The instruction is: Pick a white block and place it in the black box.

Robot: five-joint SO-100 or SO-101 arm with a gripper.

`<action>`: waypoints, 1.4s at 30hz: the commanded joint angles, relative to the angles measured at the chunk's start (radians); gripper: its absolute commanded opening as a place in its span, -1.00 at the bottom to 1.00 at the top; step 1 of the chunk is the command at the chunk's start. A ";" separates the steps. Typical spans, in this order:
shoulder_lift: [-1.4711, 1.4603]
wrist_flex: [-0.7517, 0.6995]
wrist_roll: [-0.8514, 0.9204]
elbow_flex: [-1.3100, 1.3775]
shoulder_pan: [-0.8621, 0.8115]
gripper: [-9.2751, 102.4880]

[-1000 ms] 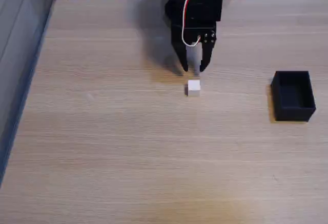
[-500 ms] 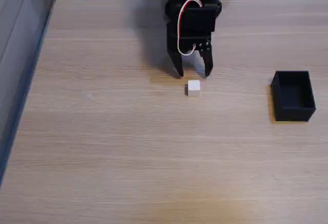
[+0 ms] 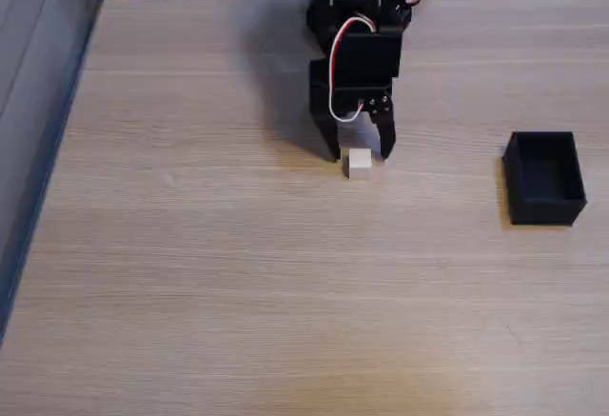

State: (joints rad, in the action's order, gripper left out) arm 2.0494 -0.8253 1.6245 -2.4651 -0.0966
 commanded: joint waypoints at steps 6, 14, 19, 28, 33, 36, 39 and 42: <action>-0.064 0.021 0.000 0.083 0.000 -0.40; -0.081 0.023 -0.002 0.103 0.000 -0.58; -0.080 0.021 -0.003 0.100 0.002 -0.83; -0.005 0.006 0.003 0.094 0.017 -0.83; 0.087 -0.031 0.034 0.086 0.055 -0.83; 0.143 -0.058 0.035 0.077 0.097 -0.83; 0.184 -0.118 0.014 0.097 0.158 -0.83; 0.196 -0.186 -0.021 0.147 0.229 -0.83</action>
State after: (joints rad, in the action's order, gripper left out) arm 2.2135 -0.9649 1.6337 -2.3807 0.0828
